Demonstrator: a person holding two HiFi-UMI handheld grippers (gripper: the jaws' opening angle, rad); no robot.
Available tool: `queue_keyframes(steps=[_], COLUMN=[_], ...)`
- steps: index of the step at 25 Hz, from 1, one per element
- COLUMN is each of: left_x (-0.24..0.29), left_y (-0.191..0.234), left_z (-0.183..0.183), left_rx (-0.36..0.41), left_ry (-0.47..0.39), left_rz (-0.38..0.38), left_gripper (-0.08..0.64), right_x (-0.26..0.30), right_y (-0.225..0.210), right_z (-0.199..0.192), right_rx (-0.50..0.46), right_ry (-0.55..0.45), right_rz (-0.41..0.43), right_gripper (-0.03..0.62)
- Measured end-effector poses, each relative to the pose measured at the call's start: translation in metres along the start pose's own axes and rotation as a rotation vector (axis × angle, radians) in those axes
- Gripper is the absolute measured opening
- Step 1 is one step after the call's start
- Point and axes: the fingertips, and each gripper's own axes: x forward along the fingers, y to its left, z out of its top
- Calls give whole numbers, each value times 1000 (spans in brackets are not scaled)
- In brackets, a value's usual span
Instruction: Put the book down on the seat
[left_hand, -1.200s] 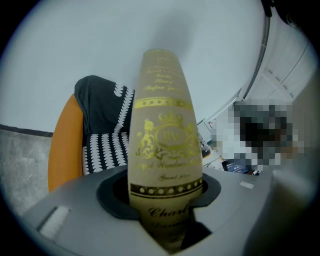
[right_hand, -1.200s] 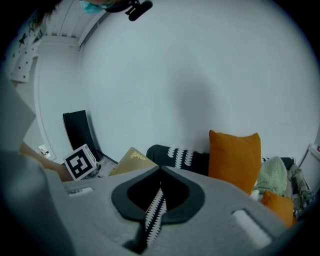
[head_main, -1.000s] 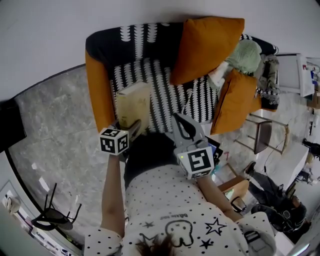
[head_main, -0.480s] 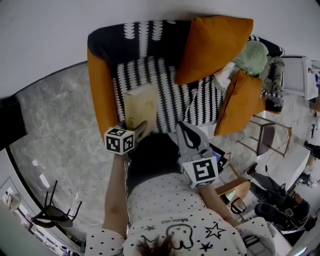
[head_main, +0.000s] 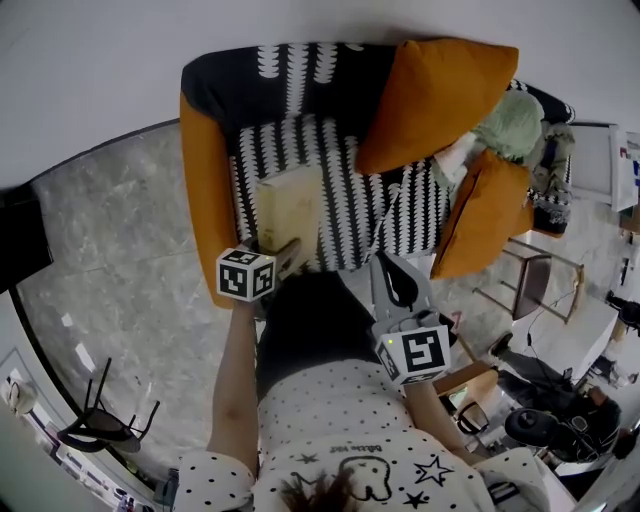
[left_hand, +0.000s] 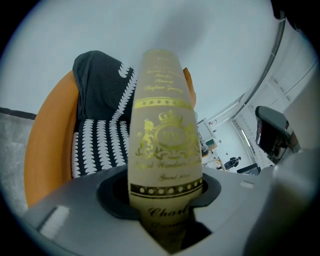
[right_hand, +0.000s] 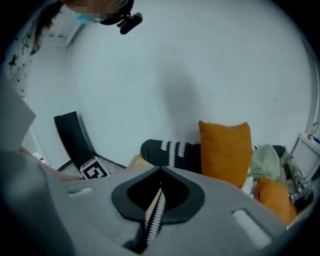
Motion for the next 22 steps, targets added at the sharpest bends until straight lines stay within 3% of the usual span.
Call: queue_keyframes(steps=[22], left_x=[46], left_y=[24], left_z=[-9], left_rx=[-64], left_ry=[38], left_rz=[-41], left_gripper=[230], right_x=[10], right_y=[-9], right_z=[-21], right_rx=[33], right_ry=[47], right_rz=[1], right_gripper=[-6])
